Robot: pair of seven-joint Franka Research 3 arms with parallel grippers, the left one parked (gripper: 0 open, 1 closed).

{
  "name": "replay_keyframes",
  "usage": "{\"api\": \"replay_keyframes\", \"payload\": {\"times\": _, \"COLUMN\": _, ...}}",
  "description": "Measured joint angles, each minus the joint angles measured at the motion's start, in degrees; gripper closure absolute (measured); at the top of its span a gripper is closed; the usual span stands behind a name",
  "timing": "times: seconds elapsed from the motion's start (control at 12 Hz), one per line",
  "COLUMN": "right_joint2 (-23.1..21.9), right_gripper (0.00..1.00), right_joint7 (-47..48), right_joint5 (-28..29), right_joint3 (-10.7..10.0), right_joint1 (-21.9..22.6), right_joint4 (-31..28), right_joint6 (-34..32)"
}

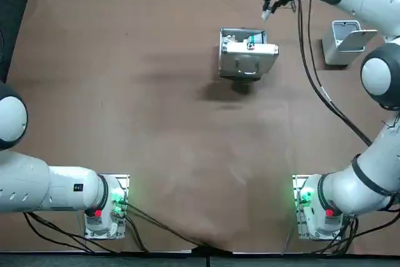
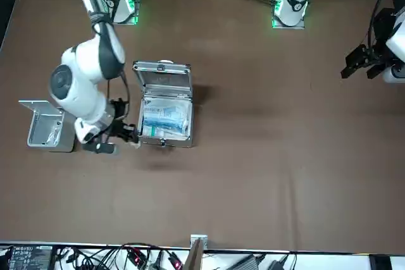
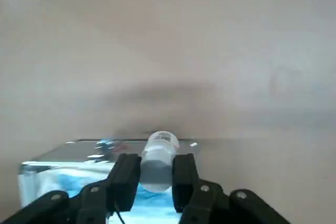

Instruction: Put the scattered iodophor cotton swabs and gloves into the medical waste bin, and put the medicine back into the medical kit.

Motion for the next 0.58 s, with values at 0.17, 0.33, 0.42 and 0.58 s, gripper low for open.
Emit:
{"api": "replay_keyframes", "payload": {"times": 0.17, "right_joint2": 0.1, "right_gripper": 0.63, "right_joint7": 3.8, "right_joint5": 0.0, "right_joint3": 0.0, "right_joint1": 2.6, "right_joint4": 0.3, "right_joint6": 0.0}}
{"api": "replay_keyframes", "payload": {"times": 0.33, "right_joint2": 0.2, "right_gripper": 0.63, "right_joint7": 6.1, "right_joint5": 0.2, "right_joint3": 0.0, "right_joint1": 4.4, "right_joint4": 0.4, "right_joint6": 0.0}}
{"api": "replay_keyframes", "payload": {"times": 0.42, "right_joint2": 0.5, "right_gripper": 0.63, "right_joint7": 7.3, "right_joint5": 0.6, "right_joint3": 0.0, "right_joint1": 5.2, "right_joint4": 0.4, "right_joint6": 0.0}}
{"api": "replay_keyframes", "payload": {"times": 0.58, "right_joint2": 1.3, "right_gripper": 0.63, "right_joint7": 9.7, "right_joint5": 1.1, "right_joint3": 0.0, "right_joint1": 6.9, "right_joint4": 0.4, "right_joint6": 0.0}}
